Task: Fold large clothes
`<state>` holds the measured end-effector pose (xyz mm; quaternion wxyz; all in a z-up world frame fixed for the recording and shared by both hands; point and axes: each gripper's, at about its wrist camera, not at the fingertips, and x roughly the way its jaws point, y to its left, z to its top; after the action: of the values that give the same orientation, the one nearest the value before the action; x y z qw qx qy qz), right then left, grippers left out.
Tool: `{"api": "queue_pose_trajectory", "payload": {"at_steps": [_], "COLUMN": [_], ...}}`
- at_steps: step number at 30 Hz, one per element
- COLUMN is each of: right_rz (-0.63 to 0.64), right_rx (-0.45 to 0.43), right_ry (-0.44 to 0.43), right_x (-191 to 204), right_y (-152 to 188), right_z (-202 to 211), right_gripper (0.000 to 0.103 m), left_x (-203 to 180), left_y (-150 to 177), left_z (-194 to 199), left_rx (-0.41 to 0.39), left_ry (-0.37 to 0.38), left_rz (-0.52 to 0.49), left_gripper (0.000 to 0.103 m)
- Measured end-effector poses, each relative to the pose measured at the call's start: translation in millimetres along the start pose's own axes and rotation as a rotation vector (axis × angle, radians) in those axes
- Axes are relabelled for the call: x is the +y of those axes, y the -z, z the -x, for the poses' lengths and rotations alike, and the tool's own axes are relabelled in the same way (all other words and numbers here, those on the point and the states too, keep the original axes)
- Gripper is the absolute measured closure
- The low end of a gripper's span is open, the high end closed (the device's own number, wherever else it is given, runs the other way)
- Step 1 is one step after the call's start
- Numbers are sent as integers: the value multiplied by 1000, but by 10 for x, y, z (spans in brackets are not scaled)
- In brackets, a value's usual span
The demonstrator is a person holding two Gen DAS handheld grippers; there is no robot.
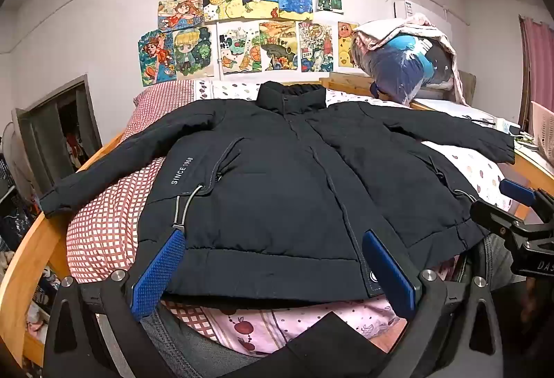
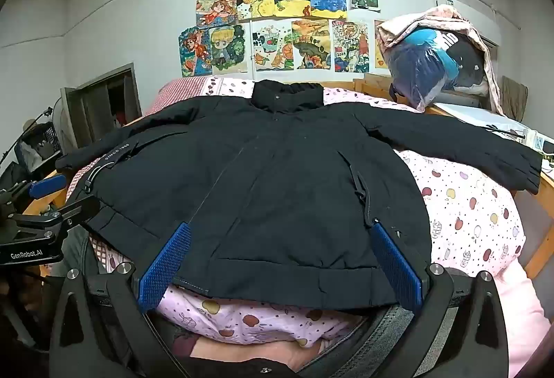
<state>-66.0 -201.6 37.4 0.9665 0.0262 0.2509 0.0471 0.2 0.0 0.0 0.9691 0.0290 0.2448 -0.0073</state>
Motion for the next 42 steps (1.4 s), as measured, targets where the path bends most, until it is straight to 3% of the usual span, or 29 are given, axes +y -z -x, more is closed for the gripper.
{"api": "queue_pose_trajectory", "payload": {"at_steps": [42], "right_rz": [-17], "right_rx": [27], "right_ry": [-7], "right_x": [63], "right_y": [67], "right_z": [-40], "right_gripper": [1], "left_x": [1], "left_y": [0], "left_z": [0], "left_rx": [-2], "left_ry": [-3], "left_rz": [-4], "left_gripper": [0]}}
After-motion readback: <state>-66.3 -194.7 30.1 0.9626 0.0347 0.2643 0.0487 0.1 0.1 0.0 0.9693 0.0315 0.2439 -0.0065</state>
